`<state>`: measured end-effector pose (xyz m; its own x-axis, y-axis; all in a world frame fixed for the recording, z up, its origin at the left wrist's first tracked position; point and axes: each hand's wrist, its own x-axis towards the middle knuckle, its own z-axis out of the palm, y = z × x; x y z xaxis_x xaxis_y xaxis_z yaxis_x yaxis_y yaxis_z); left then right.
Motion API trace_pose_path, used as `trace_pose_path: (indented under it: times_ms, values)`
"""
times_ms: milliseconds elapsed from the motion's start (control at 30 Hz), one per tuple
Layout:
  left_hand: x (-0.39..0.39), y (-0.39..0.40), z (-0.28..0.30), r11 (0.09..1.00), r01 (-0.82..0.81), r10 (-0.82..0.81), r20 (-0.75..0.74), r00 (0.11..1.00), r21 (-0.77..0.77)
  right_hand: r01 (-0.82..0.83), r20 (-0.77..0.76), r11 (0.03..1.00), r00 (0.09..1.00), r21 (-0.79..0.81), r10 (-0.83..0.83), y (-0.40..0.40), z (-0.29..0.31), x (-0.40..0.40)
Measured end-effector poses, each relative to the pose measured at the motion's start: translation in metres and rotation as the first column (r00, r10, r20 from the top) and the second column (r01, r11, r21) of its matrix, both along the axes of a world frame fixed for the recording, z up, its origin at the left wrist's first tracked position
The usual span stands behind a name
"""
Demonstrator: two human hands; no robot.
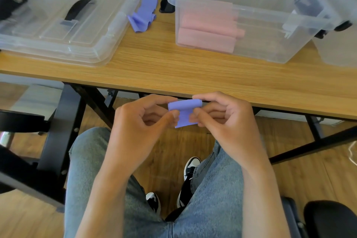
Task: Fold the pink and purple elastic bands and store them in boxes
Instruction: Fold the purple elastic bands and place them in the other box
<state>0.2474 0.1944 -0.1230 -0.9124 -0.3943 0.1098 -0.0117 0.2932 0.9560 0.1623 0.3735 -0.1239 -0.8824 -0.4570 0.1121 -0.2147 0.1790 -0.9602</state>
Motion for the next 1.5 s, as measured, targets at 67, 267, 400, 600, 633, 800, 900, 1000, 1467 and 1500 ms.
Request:
trace_pose_path:
  times_ms: [67, 267, 400, 600, 633, 800, 900, 1000, 1467, 1500]
  values:
    - [0.0009, 0.0010, 0.0017, 0.999, -0.009, 0.009, -0.021, 1.000, 0.036, -0.006, 0.035, 0.998, 0.999, -0.057, 0.008, 0.0000, 0.0012, 0.0004]
    - [-0.0003, 0.0022, 0.0033, 0.992, -0.029, 0.037, -0.063, 0.997, 0.120, -0.010, 0.016, 0.994, 1.000, -0.109, 0.012, 0.0011, 0.0024, -0.0012]
    - [-0.0005, 0.0013, 0.0026, 0.996, -0.017, 0.020, -0.042, 0.999, 0.084, 0.009, 0.018, 0.997, 1.000, -0.076, -0.007, 0.0027, -0.0004, -0.0026]
    - [-0.0007, -0.0002, -0.0004, 1.000, 0.007, -0.007, -0.021, 1.000, 0.025, 0.044, -0.004, 0.998, 0.999, -0.037, -0.044, 0.0037, -0.0030, -0.0051]
    - [-0.0008, -0.0004, -0.0007, 1.000, 0.007, -0.007, -0.018, 1.000, 0.003, 0.042, -0.009, 0.999, 0.999, -0.024, -0.042, 0.0035, -0.0035, -0.0050]
    - [-0.0007, 0.0000, -0.0016, 1.000, 0.007, -0.007, 0.006, 1.000, -0.001, 0.002, -0.012, 1.000, 1.000, -0.021, -0.002, 0.0035, -0.0031, -0.0034]
    - [-0.0006, 0.0001, -0.0020, 1.000, 0.020, -0.020, -0.007, 1.000, 0.007, -0.028, 0.011, 0.997, 1.000, -0.074, 0.029, 0.0034, -0.0013, -0.0021]
    - [-0.0001, 0.0004, -0.0023, 0.997, -0.002, 0.005, -0.029, 1.000, 0.072, -0.024, 0.051, 0.989, 0.998, -0.144, 0.032, 0.0021, 0.0008, -0.0007]
    - [-0.0002, 0.0011, 0.0012, 0.998, 0.038, -0.038, -0.017, 0.999, 0.046, -0.046, 0.006, 0.995, 0.999, -0.089, 0.047, 0.0043, 0.0012, -0.0017]
    - [-0.0001, 0.0011, 0.0012, 0.998, 0.045, -0.045, -0.008, 0.999, 0.034, -0.048, 0.001, 0.996, 0.999, -0.077, 0.048, 0.0050, 0.0006, -0.0020]
